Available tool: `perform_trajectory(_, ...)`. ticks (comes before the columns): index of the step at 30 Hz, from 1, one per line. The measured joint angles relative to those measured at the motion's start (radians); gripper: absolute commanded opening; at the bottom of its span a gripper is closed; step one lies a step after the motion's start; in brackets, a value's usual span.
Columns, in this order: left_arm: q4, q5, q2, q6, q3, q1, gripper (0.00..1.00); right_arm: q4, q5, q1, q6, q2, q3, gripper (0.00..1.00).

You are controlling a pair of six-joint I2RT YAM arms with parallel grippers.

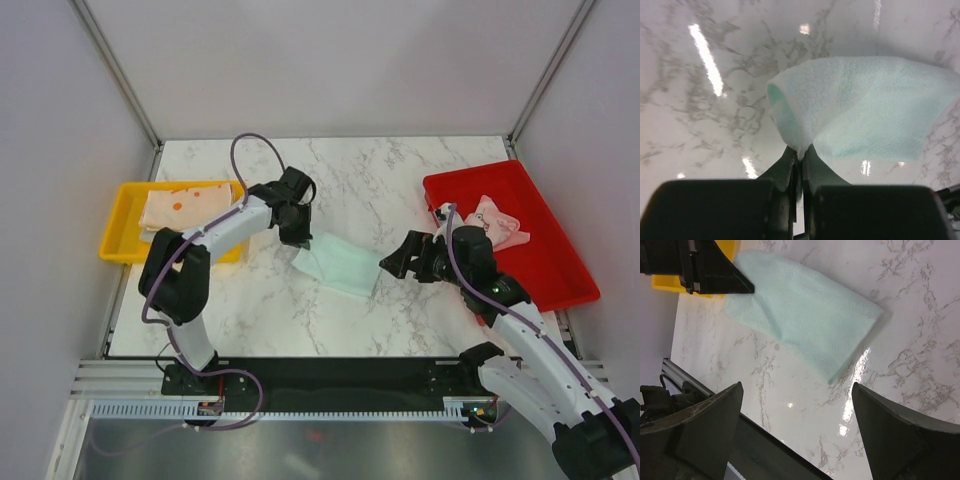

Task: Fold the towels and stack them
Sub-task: Neatly place the folded towel into the bin

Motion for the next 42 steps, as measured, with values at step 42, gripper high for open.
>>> perform_trajectory(42,-0.412,-0.377,0.093,0.444,0.616,0.646,0.02,0.056,0.005,0.000,-0.094,0.299,0.078,0.98)
